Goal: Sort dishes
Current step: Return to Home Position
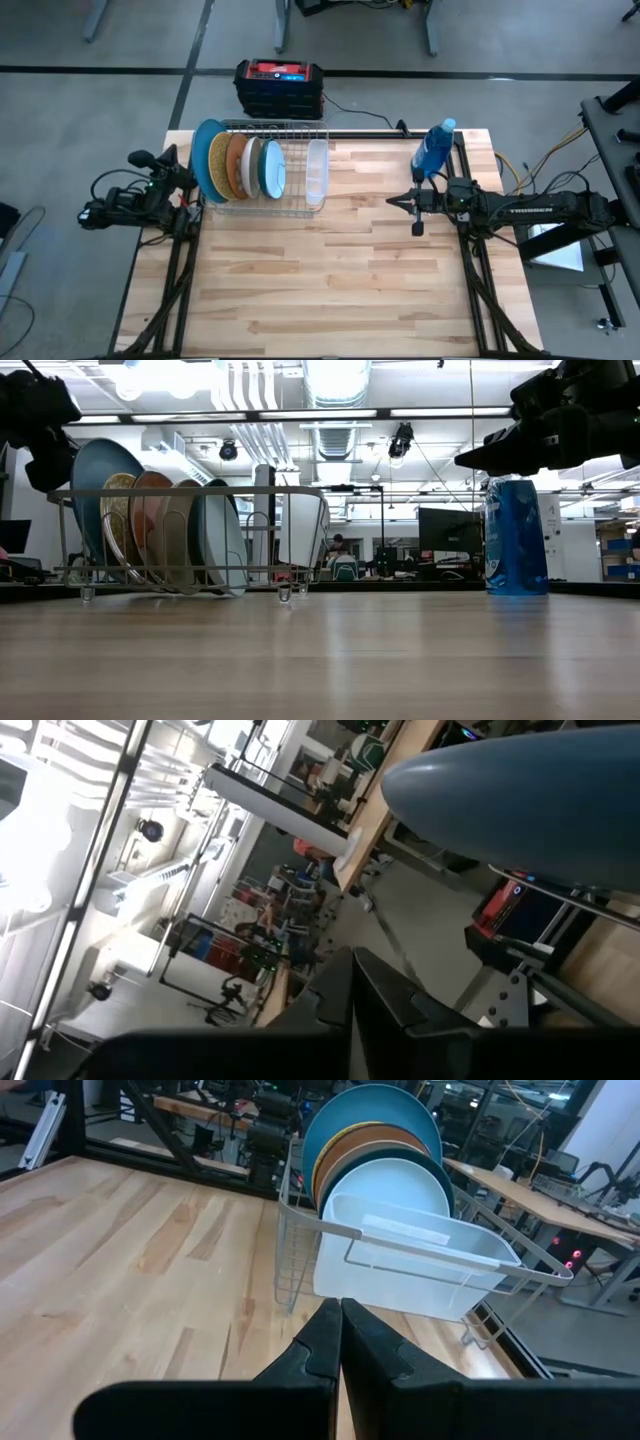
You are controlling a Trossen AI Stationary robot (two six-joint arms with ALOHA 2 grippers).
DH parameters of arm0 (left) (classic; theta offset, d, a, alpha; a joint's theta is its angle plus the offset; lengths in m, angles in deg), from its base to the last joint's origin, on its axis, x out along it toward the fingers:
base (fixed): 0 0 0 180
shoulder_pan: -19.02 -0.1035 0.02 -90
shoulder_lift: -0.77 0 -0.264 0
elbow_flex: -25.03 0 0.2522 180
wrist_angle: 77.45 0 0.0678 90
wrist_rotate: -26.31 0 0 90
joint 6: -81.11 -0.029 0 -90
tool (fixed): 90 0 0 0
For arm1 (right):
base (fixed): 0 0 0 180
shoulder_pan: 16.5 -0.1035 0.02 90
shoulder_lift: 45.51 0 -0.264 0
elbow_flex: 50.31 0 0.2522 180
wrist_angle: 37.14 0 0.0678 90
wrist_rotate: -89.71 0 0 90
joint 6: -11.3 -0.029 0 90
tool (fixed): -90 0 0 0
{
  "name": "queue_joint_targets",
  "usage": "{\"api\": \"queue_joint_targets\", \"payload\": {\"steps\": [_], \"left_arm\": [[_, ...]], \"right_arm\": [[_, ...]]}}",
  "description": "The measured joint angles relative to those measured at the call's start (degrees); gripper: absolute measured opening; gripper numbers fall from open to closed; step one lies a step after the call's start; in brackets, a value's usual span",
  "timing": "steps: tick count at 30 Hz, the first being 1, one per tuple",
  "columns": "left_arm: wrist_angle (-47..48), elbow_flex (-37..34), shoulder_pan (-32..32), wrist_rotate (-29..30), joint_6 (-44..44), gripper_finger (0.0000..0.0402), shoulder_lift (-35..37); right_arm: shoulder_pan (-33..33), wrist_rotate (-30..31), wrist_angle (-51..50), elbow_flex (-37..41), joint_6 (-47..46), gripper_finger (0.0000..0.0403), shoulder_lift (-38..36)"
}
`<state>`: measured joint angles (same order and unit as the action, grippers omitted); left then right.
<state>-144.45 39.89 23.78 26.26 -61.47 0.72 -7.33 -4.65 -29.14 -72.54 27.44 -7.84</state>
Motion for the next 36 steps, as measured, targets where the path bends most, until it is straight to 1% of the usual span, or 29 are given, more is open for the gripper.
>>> {"api": "queue_joint_targets", "payload": {"steps": [9, 10, 13, 15, 21, 25, 27, 29, 32, 36], "left_arm": [[0.3, 0.0, 0.0, 0.1, 0.0, 0.0000, 0.0], [0.3, 0.0, 0.0, 0.1, 0.0, 0.0000, 0.0], [0.3, 0.0, 0.0, 0.1, 0.0, 0.0000, 0.0], [0.3, 0.0, 0.0, 0.1, 0.0, 0.0000, 0.0], [0.3, 0.0, 0.0, 0.1, 0.0, 0.0000, 0.0], [0.3, 0.0, 0.0, 0.1, 0.0, 0.0000, 0.0], [0.3, 0.0, 0.0, 0.1, 0.0, 0.0000, 0.0], [0.3, 0.0, 0.0, 0.1, 0.0, 0.0000, 0.0], [0.3, 0.0, 0.0, 0.1, 0.0, 0.0000, 0.0], [0.4, 0.0, 0.0, 0.1, 0.0, 0.0000, 0.0]], "right_arm": [[0.0, -0.1, 0.0, 0.0, 0.0, 0.0000, 0.0], [0.0, -0.6, 0.0, 0.0, 0.5, 0.0000, 0.0], [-0.1, -5.4, 0.8, 0.0, 2.5, 0.0000, -1.2], [-0.1, -7.6, 2.7, 0.0, 2.9, 0.0000, -2.8], [0.0, -7.7, 4.6, 1.7, 6.1, 0.0000, -9.8], [-0.1, -13.5, 4.6, 3.8, 5.9, 0.0000, -13.6], [-0.1, -14.8, 4.7, 4.7, 5.1, 0.0000, -15.2], [-0.1, -14.1, 4.7, 5.3, 0.5, 0.0000, -16.1], [0.0, -13.7, 2.2, 5.9, -10.8, 0.0000, -16.2], [-1.3, -14.0, -6.8, 6.3, -24.5, 0.0000, -16.0]]}}
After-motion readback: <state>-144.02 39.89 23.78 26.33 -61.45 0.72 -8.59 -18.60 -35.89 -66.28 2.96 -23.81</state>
